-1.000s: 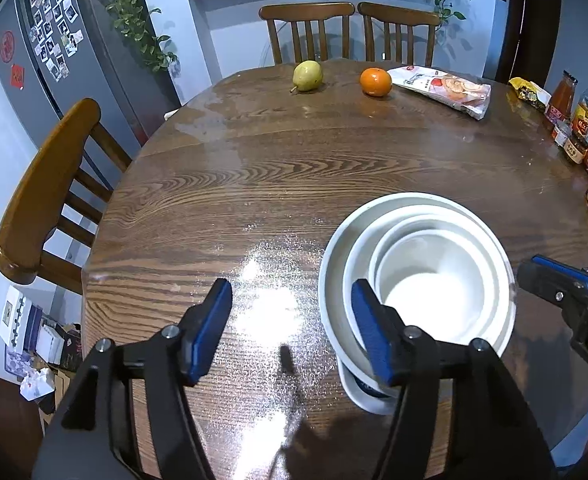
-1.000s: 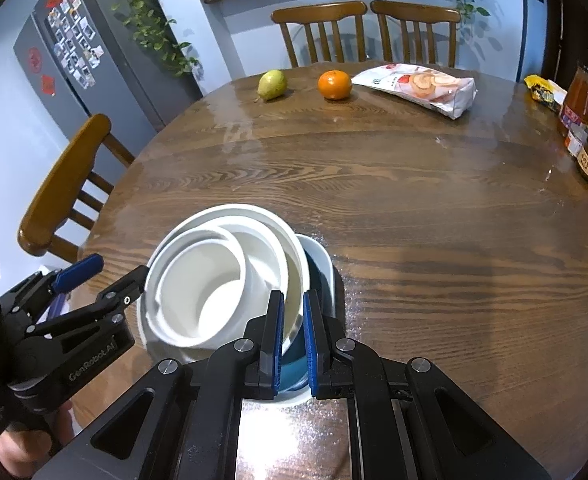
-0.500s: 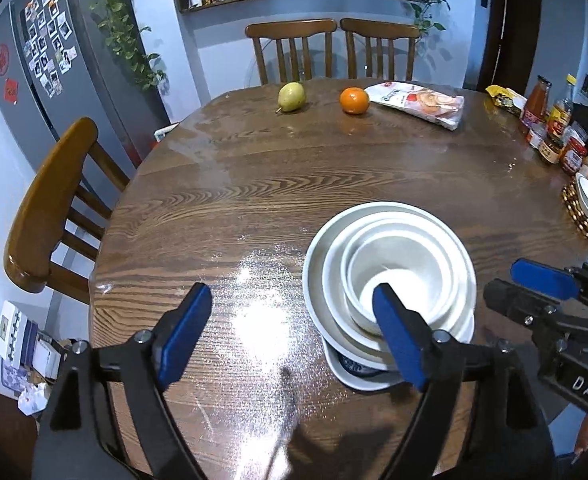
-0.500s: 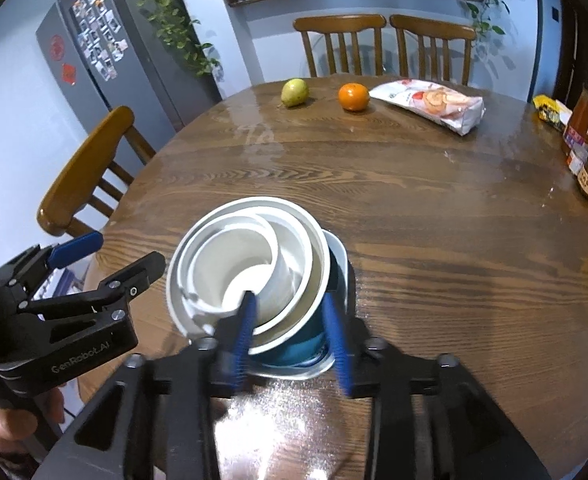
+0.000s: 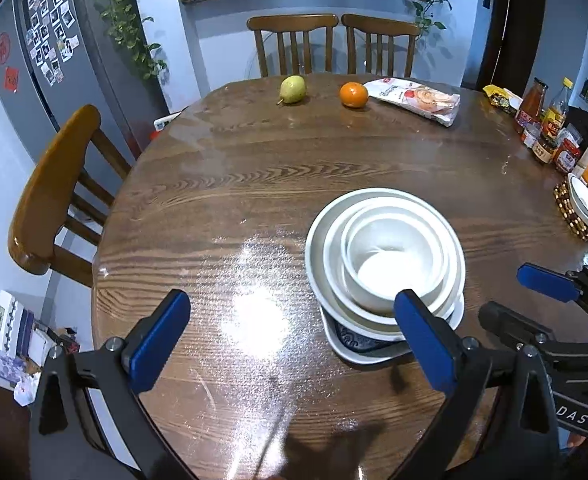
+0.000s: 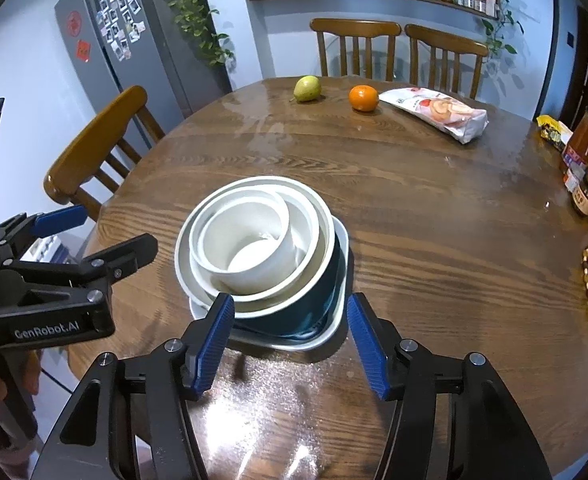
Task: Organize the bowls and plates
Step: 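Withdraw both open tools up and away from the stack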
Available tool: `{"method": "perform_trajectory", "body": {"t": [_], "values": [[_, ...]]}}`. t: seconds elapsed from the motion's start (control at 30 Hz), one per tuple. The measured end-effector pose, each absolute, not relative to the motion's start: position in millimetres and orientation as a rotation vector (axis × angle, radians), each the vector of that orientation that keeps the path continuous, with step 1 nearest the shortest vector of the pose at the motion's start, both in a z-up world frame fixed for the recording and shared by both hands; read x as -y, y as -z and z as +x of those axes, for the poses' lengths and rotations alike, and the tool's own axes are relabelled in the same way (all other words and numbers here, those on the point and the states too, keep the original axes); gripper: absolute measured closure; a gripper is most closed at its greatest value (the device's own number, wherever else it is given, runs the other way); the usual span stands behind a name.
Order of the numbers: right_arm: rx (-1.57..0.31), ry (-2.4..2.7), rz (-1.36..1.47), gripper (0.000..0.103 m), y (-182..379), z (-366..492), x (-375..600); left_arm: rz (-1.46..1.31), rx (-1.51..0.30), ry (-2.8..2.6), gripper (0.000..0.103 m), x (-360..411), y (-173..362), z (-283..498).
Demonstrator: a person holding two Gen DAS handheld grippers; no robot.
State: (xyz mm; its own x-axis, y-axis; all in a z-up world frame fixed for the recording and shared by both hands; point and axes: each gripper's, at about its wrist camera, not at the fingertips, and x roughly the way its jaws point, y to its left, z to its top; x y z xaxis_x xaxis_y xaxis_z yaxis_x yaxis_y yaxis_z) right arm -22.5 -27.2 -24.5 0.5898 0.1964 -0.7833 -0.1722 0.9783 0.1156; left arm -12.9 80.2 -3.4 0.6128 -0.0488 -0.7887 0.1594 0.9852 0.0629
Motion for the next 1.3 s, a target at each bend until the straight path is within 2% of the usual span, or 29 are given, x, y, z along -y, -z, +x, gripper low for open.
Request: {"method": "perform_trajectory", "body": {"t": [0.63,1.3], "values": [[-0.931,-0.225,0.014,0.043,27,-29,24,0.153,-0.981,0.135,0.001,-80,20,-19],[-0.920,-0.234,0.003,0.043,24,-34,20,0.198,-0.964,0.148,0.001,-78,20,-29]]}}
